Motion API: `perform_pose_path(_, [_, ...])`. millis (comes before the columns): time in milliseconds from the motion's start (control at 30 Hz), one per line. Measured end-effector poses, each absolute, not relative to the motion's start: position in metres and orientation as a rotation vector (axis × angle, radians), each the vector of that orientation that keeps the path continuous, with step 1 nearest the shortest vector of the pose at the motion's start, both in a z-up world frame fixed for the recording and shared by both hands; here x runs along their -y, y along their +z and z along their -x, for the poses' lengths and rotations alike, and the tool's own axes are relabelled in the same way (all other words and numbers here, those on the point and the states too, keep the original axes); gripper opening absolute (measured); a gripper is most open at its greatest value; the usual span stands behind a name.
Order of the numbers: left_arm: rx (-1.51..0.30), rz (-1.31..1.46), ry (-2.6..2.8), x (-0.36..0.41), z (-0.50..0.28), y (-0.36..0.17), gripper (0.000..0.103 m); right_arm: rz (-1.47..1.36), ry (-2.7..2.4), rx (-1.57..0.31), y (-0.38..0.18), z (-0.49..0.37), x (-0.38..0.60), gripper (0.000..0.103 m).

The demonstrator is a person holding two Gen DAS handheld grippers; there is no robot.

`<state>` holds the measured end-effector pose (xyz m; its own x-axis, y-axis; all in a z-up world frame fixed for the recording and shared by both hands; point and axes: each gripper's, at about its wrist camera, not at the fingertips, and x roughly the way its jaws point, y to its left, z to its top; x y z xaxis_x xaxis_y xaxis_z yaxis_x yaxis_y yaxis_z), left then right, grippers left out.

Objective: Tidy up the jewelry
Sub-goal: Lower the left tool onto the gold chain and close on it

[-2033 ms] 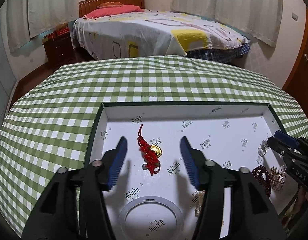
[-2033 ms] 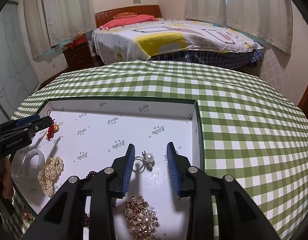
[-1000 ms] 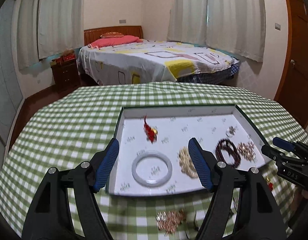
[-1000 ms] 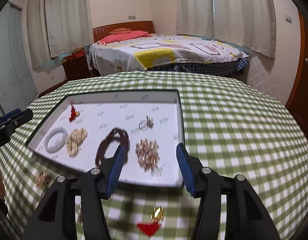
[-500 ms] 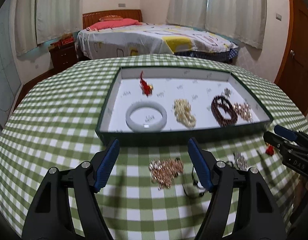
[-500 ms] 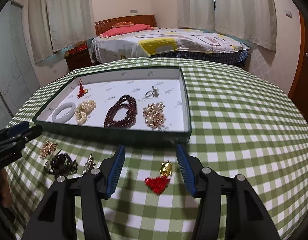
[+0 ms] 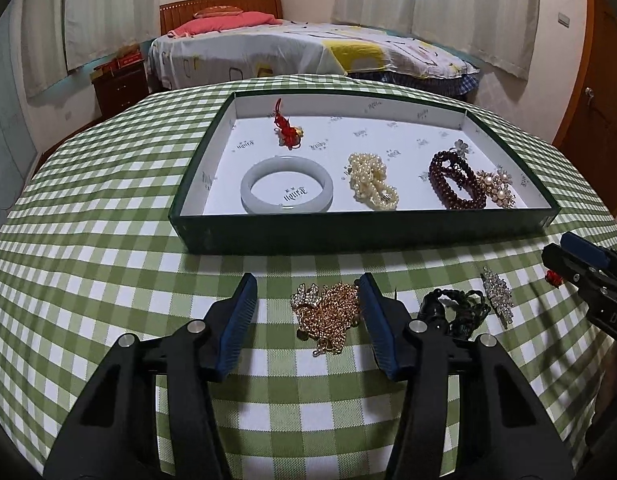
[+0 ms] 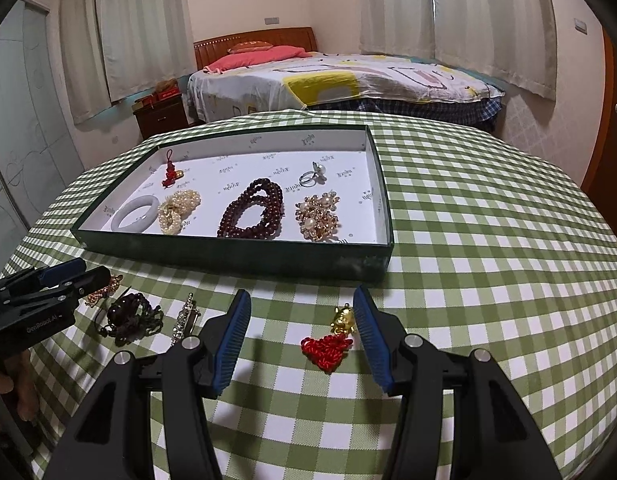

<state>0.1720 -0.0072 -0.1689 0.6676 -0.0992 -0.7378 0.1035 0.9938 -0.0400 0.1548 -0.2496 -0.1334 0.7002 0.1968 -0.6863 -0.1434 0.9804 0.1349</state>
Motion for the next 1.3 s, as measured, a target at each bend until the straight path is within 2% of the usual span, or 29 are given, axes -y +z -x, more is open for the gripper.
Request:
perform_pose_path(200, [-0.827, -0.029, -0.145, 0.012, -0.171, -0.169, 0.037, -0.073, 0.191, -0.785, -0.136, -0.157, 0.25, 0.053])
perform_pose_path(433, [-0.825, -0.049, -0.159, 0.014, -0.168, -0.168, 0.015, -0.076, 0.191, -0.789, -0.137, -0.158, 0.25, 0.053])
perform_pose_path(533, [-0.828, -0.037, -0.157, 0.01, -0.168, -0.168, 0.013, -0.077, 0.191, -0.79, -0.138, -0.158, 0.25, 0.053])
perform_pose_path(833, [-0.822, -0.006, -0.171, 0.005, -0.167, -0.164, 0.014, -0.077, 0.191, -0.79, -0.138, -0.158, 0.25, 0.053])
perform_pose_path(900, [-0.824, -0.007, -0.179, 0.007, -0.167, -0.164, 0.018, -0.076, 0.192, -0.791, -0.138, -0.158, 0.25, 0.053])
perform_pose_path(967, [-0.825, -0.005, -0.18, 0.008, -0.168, -0.164, 0.034, -0.076, 0.193, -0.791, -0.138, -0.158, 0.25, 0.053])
perform_pose_path(1067, [-0.829, 0.006, -0.18, 0.008, -0.17, -0.165, 0.043, -0.077, 0.192, -0.791, -0.138, -0.159, 0.25, 0.053])
perform_pose_path(1133, [-0.838, 0.004, -0.173, 0.009, -0.172, -0.168, 0.052, -0.077, 0.193, -0.793, -0.139, -0.159, 0.25, 0.053])
perform_pose_path(1300, [-0.857, 0.023, -0.163, 0.006, -0.175, -0.172, 0.049, -0.074, 0.198, -0.8, -0.142, -0.16, 0.246, 0.053])
